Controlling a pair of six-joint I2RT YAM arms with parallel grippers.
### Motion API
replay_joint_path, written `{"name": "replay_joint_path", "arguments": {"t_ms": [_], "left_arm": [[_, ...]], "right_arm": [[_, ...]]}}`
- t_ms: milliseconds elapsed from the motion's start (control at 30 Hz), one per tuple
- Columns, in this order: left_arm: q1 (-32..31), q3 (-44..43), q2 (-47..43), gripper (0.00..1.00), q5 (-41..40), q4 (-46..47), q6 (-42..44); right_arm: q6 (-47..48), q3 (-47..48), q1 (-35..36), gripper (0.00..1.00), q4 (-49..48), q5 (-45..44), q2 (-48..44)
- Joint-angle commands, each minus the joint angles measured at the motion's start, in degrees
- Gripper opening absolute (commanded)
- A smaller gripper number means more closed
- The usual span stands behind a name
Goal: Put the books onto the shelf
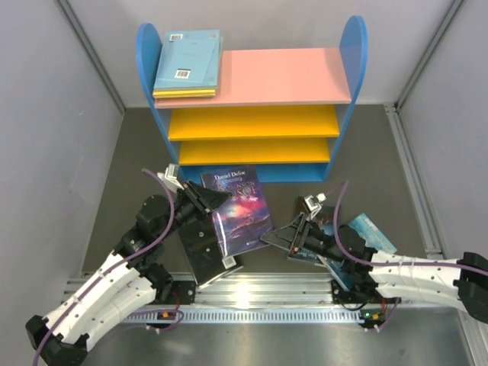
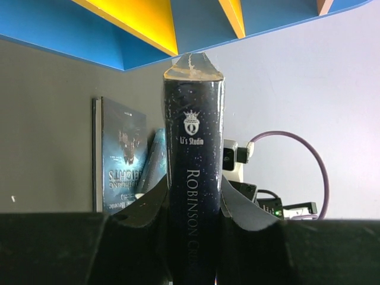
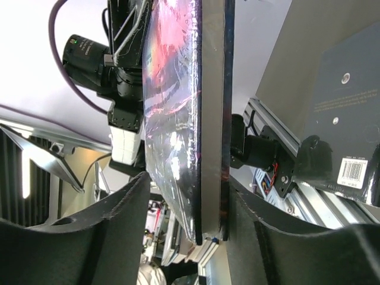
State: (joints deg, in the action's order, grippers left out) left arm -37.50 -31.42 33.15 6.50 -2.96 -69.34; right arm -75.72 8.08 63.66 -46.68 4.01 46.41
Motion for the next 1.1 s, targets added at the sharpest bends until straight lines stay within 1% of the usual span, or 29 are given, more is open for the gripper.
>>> {"name": "replay_joint_path", "arguments": {"t_ms": [0, 33, 100, 167, 200, 233, 267, 300, 333, 367, 400, 433, 467, 500, 533, 567, 633, 667, 733, 767, 833, 867, 967, 1067], "left_arm": [[0.1, -0.1, -1.2, 0.0, 0.4, 9.7, -1.7], [0.1, 0.0, -1.2, 0.0, 0.5, 9.8, -1.7], [0.1, 0.5, -1.4, 0.0, 0.4, 9.9, -1.7], [0.1, 1.0, -1.6, 0.0, 0.4, 9.9, -1.6], [0.1, 1.4, -1.9, 0.0, 0.4, 9.8, -1.5], [0.1, 1.5, -2.1, 0.0, 0.3, 9.6, -0.9], [0.1, 1.7, -2.2, 0.0, 0.2, 9.3, -0.5], [0.1, 1.7, -2.3, 0.0, -0.1, 8.9, -0.1], [0.1, 1.8, -2.4, 0.08, -0.2, 8.2, 0.8], [0.1, 1.6, -2.6, 0.13, -0.4, 6.8, 1.3], [0.1, 1.7, -2.7, 0.19, -0.9, 6.4, 1.8], [0.1, 1.6, -2.8, 0.34, -1.1, 5.8, 2.9], [0.1, 1.5, -2.9, 0.42, -1.4, 4.6, 3.6], [0.1, 1.1, -2.9, 0.5, -1.8, 3.8, 4.8], [0.1, 0.8, -2.9, 0.66, -2.0, 3.1, 5.4], [0.1, 0.6, -2.5, 0.71, -2.2, 1.2, 6.0], [0.1, -0.3, -2.1, 0.79, -2.3, 0.2, 7.7], [0.1, -0.5, -1.6, 0.86, -2.3, -0.1, 8.2], [0.1, -1.1, -1.2, 0.9, -1.8, -0.7, 9.0], [0.1, -1.1, -1.2, 0.99, -1.9, -1.0, 9.1], [0.1, -1.2, -1.7, 0.99, -2.1, -2.5, 9.9], [0.1, -1.3, -2.6, 0.99, -3.0, -3.2, 10.2], [0.1, -0.1, -5.2, 0.99, -5.5, -5.8, 11.3], [0.1, 3.7, -7.7, 0.99, -6.0, -6.1, 11.9]], "right_arm": [[-0.4, 4.0, 1.0, 0.48, -9.3, 0.8, 1.1], [-0.5, 3.9, 1.1, 0.43, -9.7, 0.7, 1.2], [-0.4, 4.1, 1.2, 0.37, -9.8, 0.6, 0.9], [-0.1, 4.3, 1.2, 0.26, -9.1, 0.4, 0.2], [0.1, 4.5, 1.2, 0.2, -7.0, -0.1, -1.3], [1.1, 5.3, 1.2, 0.07, -5.4, -0.3, -2.3], [1.9, 5.8, 1.2, 0.0, -3.4, -0.7, -3.5], [2.8, 6.3, 1.2, 0.0, 1.9, -2.6, -6.7], [4.3, 7.5, 1.2, 0.0, 4.9, -3.6, -8.4], [5.4, 8.3, 1.2, 0.0, 11.4, -6.2, -10.4], [6.5, 9.3, 1.2, 0.0, 15.2, -7.4, -14.0], [8.9, 11.6, 1.2, 0.0, 18.6, -8.7, -15.8], [10.0, 12.7, 1.2, 0.0, 24.5, -10.8, -17.3], [12.0, 14.8, 1.2, 0.0, 26.9, -11.8, -20.1], [13.0, 15.8, 1.1, 0.0, 29.2, -13.0, -21.2], [13.9, 16.9, 1.1, 0.0, 33.0, -15.2, -22.2], [16.2, 20.5, 1.0, 0.0, 37.1, -17.0, -24.2], [16.8, 21.7, 0.9, 0.0, 40.6, -18.4, -24.6], [18.8, 25.4, 1.0, 0.0, 43.9, -19.6, -24.7], [19.1, 26.5, 1.0, 0.0, 46.5, -20.9, -24.7], [20.7, 29.8, 1.0, 0.0, 49.7, -22.2, -24.9], [21.3, 30.9, 1.0, 0.0, 52.1, -23.3, -25.3], [23.6, 35.2, 1.0, 0.0, 55.3, -24.7, -25.8], [24.9, 39.9, 1.0, 0.0, 57.8, -24.5, -25.0]]}}
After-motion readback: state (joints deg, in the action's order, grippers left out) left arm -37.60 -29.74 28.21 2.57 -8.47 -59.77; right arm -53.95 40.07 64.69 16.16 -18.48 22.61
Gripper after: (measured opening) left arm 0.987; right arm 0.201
